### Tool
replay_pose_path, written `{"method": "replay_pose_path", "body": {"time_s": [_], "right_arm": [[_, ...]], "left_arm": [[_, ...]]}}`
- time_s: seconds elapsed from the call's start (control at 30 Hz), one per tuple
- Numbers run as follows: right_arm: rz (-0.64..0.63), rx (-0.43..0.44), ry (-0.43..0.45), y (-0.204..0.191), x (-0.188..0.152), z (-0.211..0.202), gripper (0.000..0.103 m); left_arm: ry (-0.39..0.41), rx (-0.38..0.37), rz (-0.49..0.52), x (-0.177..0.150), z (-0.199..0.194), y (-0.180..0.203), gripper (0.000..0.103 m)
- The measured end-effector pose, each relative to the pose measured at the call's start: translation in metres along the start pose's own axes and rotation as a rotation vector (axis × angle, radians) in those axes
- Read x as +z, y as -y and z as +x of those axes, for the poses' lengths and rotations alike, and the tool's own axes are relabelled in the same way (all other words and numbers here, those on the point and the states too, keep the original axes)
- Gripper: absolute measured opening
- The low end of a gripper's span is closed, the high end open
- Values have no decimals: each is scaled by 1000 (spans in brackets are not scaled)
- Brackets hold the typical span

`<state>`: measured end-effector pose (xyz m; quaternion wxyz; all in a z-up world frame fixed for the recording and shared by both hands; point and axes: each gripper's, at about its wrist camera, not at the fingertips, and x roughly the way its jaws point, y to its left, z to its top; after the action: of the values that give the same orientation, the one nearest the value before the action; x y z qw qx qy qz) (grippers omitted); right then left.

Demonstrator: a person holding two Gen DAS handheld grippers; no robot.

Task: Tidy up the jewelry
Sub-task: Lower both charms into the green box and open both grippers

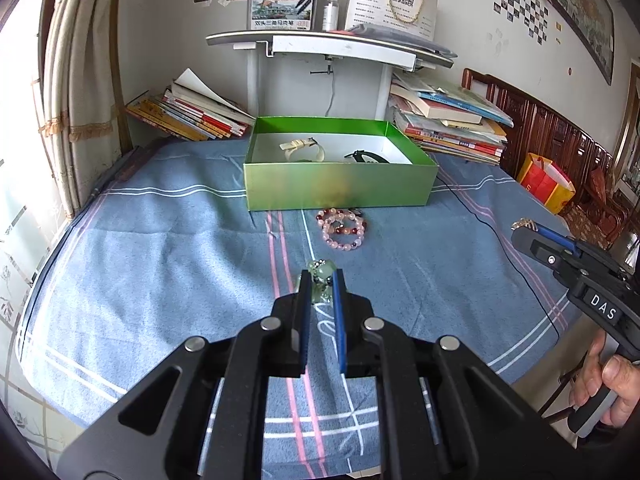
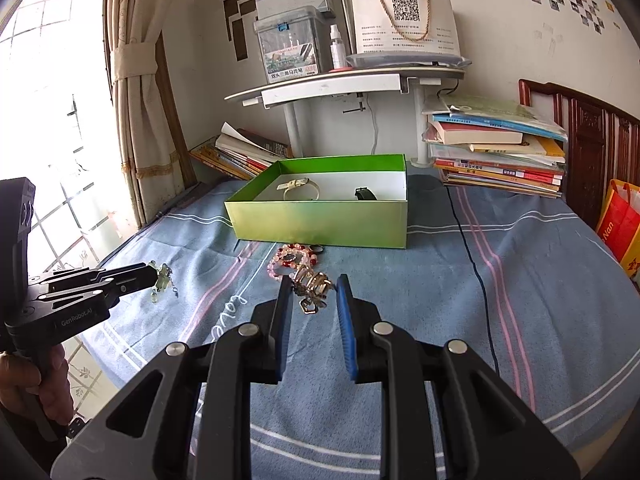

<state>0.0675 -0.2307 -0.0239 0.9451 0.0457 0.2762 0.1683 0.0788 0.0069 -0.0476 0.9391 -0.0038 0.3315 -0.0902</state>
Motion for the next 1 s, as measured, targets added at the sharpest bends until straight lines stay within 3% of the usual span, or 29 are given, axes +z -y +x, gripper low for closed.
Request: {"method": "replay_pose_path", "body": {"time_s": [0.23, 0.4, 0.67, 0.87, 0.9, 0.93, 0.97, 1.0], "right_arm": [[6, -3, 6, 15, 23, 27, 22], [-25, -29, 30, 32, 68, 65, 22], [-8, -54, 28, 63, 136, 151, 22], [39, -55, -21, 87, 157, 216, 23], [45, -60, -19, 89, 158, 224, 29], [40, -65, -18, 91, 159, 229, 37], [38, -69, -14, 91, 159, 231, 50], [47, -75, 0, 92, 159, 227, 55]], "left_arm": [[-3, -22, 27, 37, 30, 8, 11], [24, -38, 49, 95, 67, 21, 11], [-32, -48, 36, 181, 167, 28, 11], [-106, -56, 12, 203, 235, 21, 15], [-105, -45, 14, 203, 239, 21, 31], [-96, -30, 13, 203, 241, 19, 56], [-75, -14, 12, 203, 239, 18, 65], [-40, 2, 11, 203, 231, 16, 71]]}}
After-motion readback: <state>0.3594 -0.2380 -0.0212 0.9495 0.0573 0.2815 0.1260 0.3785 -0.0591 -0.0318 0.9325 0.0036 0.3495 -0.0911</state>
